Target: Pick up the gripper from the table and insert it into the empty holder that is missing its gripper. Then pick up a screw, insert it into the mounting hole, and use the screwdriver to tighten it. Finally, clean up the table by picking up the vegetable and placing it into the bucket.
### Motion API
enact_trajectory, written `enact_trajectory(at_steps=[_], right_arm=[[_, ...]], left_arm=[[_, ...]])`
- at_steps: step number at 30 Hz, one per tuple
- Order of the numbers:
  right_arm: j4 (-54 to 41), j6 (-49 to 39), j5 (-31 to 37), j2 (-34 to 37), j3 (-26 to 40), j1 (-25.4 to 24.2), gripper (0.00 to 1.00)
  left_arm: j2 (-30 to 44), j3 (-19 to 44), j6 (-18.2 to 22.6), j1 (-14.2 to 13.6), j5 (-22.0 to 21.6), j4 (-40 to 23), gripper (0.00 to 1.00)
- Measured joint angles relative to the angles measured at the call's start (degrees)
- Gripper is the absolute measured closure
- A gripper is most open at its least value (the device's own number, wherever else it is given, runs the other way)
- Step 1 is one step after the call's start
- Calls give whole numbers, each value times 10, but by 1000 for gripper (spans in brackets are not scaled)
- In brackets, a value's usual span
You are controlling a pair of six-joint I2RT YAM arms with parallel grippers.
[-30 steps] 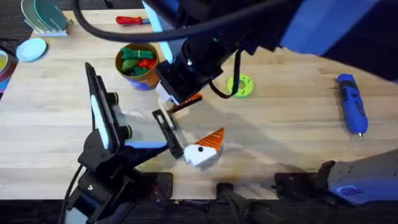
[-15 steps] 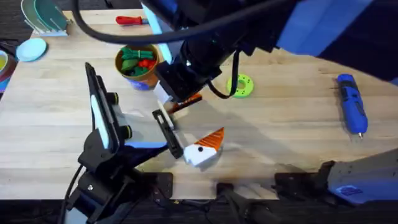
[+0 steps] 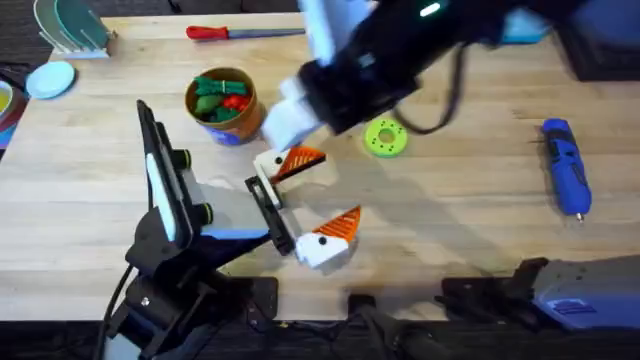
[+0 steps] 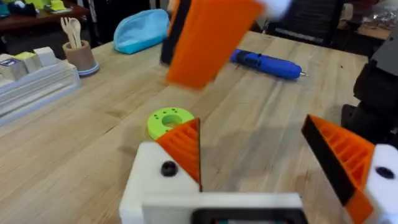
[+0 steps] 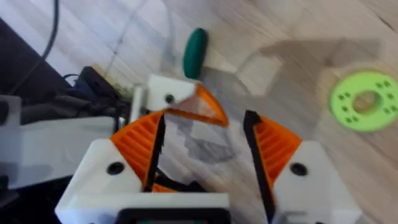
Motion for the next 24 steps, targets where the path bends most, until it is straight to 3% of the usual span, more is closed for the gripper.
enact_trajectory(at_steps=[11,19,24], right_arm=[[-111,-42,13,-140,-17,-101,223],[-97,-43,-1,-310,-163,-126,220],[-98,-43,-28,-411,-220,-127,216]], left_arm=[[0,0,2,0,0,0,8],[0,0,2,0,0,0,8],[0,0,2,0,-1,0,8]])
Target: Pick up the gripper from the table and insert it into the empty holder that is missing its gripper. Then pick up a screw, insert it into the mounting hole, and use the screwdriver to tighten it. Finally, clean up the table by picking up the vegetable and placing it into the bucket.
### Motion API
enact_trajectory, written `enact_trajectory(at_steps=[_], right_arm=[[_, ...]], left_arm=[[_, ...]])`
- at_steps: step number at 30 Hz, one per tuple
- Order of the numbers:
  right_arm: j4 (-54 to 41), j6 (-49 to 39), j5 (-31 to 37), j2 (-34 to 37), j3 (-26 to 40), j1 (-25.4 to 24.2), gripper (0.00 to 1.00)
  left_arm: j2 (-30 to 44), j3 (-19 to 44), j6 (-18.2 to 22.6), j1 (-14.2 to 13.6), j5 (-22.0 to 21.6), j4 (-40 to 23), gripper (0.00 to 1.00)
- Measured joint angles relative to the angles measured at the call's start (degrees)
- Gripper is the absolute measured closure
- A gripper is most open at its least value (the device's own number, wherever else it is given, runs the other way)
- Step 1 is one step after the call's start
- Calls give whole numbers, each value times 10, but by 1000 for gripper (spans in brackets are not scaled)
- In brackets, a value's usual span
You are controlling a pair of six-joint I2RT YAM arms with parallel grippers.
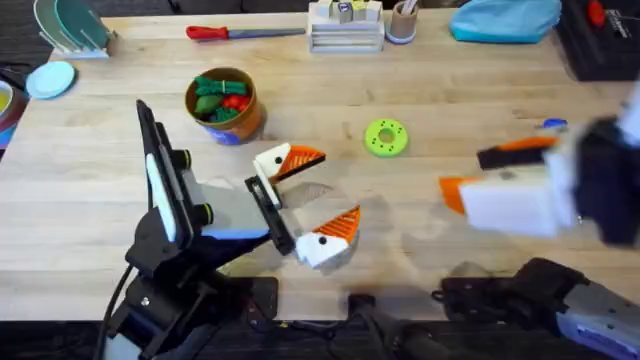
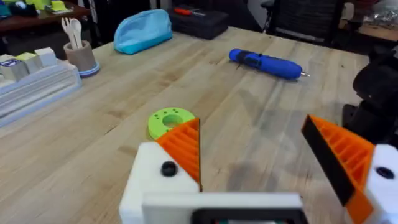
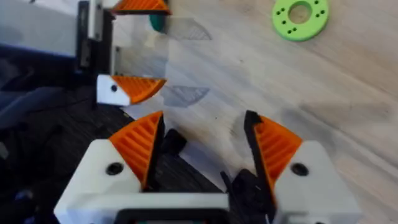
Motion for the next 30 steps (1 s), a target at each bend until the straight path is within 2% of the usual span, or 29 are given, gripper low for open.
enact_trajectory(at_steps=[3,4,5,7,9,11,12,16,22,26,30], right_arm=[[-2,0,-16,-43,-13,0,212],[-3,0,-21,-52,-14,0,211],[-6,-1,-24,-58,-14,0,212],[-16,-3,-28,-63,-15,0,210],[-22,-5,-31,-63,-17,0,211],[-25,-9,-31,-61,-20,0,212],[-25,-10,-32,-60,-21,0,212],[-25,-12,-19,-49,-21,0,209],[-13,31,72,-4,-22,-18,208],[-2,44,113,50,-22,-85,134],[4,36,130,122,-22,-203,128]], left_arm=[[0,0,0,0,-3,0,23],[0,0,0,0,-3,0,43],[0,0,0,0,-4,0,107],[0,0,1,0,-8,0,343],[0,0,2,0,-15,0,672],[0,0,3,0,-19,0,946],[0,0,4,0,-20,1,984],[0,0,4,0,-27,1,989],[0,0,4,0,-31,1,991],[0,0,4,0,-32,1,991],[0,0,4,0,-32,0,991]])
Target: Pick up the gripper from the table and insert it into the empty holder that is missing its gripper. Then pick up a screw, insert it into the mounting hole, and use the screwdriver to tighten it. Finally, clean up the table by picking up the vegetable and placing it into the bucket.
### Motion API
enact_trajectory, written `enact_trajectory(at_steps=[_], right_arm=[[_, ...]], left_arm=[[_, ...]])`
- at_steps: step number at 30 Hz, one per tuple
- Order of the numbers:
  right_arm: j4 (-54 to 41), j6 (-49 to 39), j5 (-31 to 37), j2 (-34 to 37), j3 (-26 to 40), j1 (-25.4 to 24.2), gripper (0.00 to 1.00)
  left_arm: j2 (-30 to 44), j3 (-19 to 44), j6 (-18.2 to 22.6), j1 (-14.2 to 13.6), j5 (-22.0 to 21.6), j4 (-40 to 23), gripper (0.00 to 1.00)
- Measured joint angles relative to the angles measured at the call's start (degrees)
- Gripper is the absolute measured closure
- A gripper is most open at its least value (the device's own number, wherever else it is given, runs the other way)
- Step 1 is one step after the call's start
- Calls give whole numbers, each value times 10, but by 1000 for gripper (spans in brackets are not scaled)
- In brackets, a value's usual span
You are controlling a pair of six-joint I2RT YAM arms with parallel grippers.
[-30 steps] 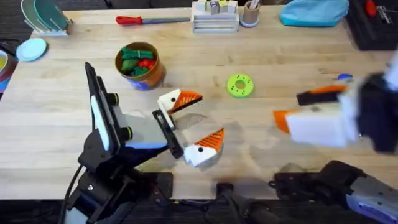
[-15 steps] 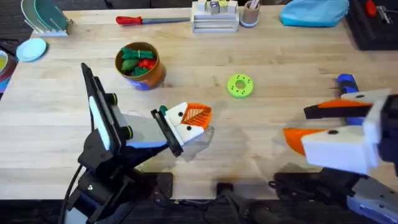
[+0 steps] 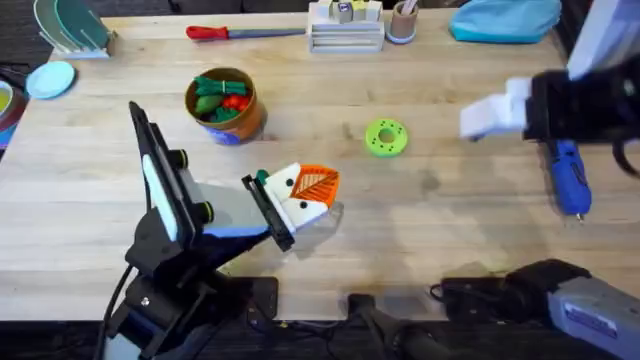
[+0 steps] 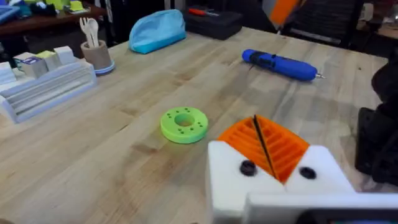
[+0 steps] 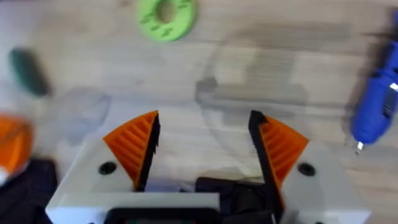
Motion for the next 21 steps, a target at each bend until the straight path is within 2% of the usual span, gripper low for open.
enact_trajectory(at_steps=[6,9,11,16,21], right_arm=[[39,-53,14,107,0,-200,128],[69,-100,16,145,0,-272,128],[79,-141,20,172,0,-308,127],[80,-225,23,235,0,-357,125],[103,-265,23,278,0,-409,125]], left_arm=[[0,0,0,0,-1,0,991],[0,0,0,0,-1,0,991],[0,0,0,0,-1,0,991],[0,0,0,0,-2,0,991],[0,0,0,0,-1,0,991]])
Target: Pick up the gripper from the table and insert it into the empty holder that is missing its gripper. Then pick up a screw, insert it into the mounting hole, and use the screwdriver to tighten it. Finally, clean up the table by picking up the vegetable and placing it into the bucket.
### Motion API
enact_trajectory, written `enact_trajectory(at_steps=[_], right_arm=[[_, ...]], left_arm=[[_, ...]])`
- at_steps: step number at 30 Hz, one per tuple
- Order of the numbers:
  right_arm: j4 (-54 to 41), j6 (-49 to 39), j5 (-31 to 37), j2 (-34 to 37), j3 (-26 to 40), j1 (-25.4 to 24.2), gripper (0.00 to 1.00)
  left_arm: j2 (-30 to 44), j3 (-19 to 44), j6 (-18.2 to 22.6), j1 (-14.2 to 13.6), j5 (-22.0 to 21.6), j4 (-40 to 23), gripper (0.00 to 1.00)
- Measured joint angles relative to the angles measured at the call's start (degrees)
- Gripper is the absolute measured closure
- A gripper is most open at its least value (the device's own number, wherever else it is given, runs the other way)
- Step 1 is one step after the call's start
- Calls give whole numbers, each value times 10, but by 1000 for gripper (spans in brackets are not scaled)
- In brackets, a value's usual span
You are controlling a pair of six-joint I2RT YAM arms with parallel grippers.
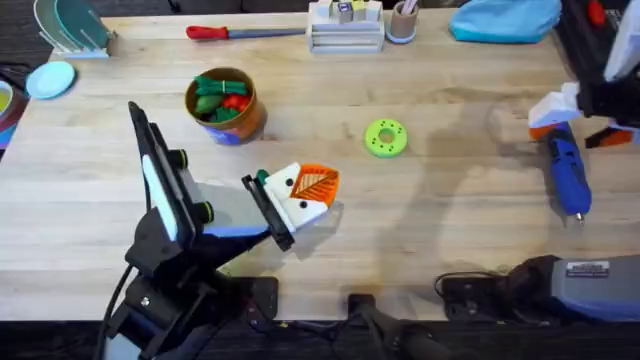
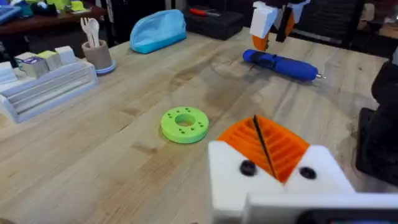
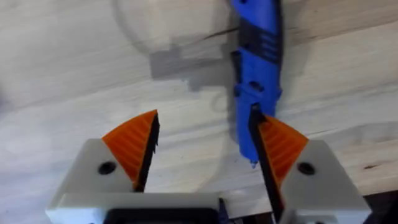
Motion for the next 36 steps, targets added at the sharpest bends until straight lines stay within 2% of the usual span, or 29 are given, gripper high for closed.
enact_trajectory(at_steps=[5,13,17,27,32,34,36], right_arm=[[50,-32,2,11,0,-50,125],[77,-142,2,32,0,-87,117],[87,-168,2,70,0,-96,43],[126,-196,-14,165,0,-97,40],[126,-198,-14,167,1,-96,42],[126,-200,-15,167,1,-96,77],[127,-202,-13,167,1,-96,182]], left_arm=[[0,0,0,0,0,0,991],[0,0,0,0,-7,0,991],[0,0,0,0,-11,0,991],[0,0,0,0,-13,0,991],[0,0,0,0,-14,0,991],[0,0,0,0,-14,0,991],[0,0,0,0,-14,0,991]])
